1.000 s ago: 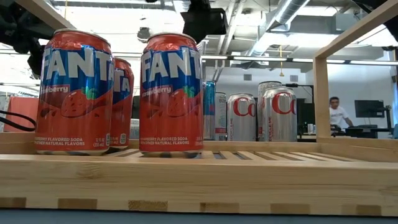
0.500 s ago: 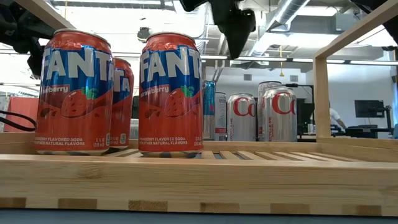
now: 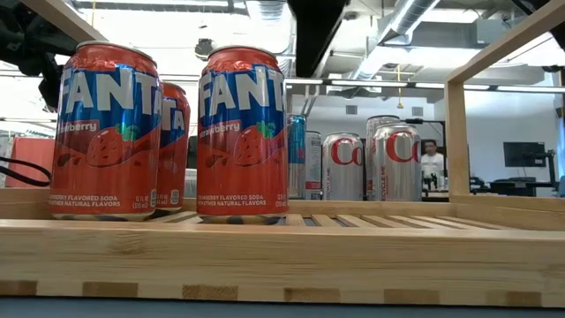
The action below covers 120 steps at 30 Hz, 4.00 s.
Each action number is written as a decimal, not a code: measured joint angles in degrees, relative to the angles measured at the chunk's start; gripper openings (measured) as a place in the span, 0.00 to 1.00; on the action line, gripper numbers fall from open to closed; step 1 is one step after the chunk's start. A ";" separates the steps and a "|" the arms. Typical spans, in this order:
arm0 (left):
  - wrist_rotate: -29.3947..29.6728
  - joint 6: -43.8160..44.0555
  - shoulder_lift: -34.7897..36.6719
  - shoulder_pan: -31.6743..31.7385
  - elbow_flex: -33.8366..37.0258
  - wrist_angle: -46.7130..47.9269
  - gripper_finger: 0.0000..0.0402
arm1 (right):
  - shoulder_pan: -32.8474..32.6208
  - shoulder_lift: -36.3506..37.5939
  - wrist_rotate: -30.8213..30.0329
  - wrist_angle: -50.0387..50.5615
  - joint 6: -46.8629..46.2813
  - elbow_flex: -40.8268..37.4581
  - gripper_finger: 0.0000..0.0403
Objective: Place canned beverage on shelf
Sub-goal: Put the red soda can on the shelf aligned with the other red soda can
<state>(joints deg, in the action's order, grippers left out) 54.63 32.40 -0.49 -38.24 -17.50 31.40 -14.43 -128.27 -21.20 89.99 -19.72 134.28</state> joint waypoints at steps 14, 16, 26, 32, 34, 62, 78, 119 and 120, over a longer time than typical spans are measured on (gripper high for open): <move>-4.74 -0.26 0.00 0.00 -0.02 -7.58 0.87 | -7.17 25.44 -18.36 -9.35 -6.67 -14.78 0.00; -4.80 -1.14 0.00 0.00 0.00 -8.44 0.87 | -7.51 32.68 -19.87 -15.04 -6.88 -21.83 0.00; -4.37 -0.49 0.00 0.02 0.00 -8.94 0.87 | -1.90 57.81 -3.95 -75.10 -7.18 -71.00 0.00; -4.31 1.00 0.00 0.02 -0.01 -8.92 0.87 | -2.15 47.73 -2.59 -84.63 -9.18 -74.98 0.00; -4.29 1.18 0.00 0.01 -0.01 -8.93 0.87 | -2.88 43.80 -2.58 -84.04 -8.98 -72.26 0.00; -3.23 1.27 0.02 0.01 -0.02 -8.57 0.87 | -3.63 21.69 -0.97 -72.74 -10.75 -59.93 0.00; -2.89 1.33 0.00 0.00 -0.02 -8.16 0.87 | -3.11 19.06 5.61 -76.96 -10.23 -59.83 0.00; -2.75 0.37 0.00 0.00 -0.02 -7.74 0.87 | -4.80 14.97 17.47 -86.97 -8.72 -59.69 0.00; -2.74 0.37 0.00 0.01 -0.02 -7.73 0.87 | -4.80 14.88 17.55 -86.67 -8.77 -59.76 0.00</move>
<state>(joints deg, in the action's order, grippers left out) 51.89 32.77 -0.49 -38.23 -17.52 23.67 -19.22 -113.38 -3.65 3.32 -28.50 74.52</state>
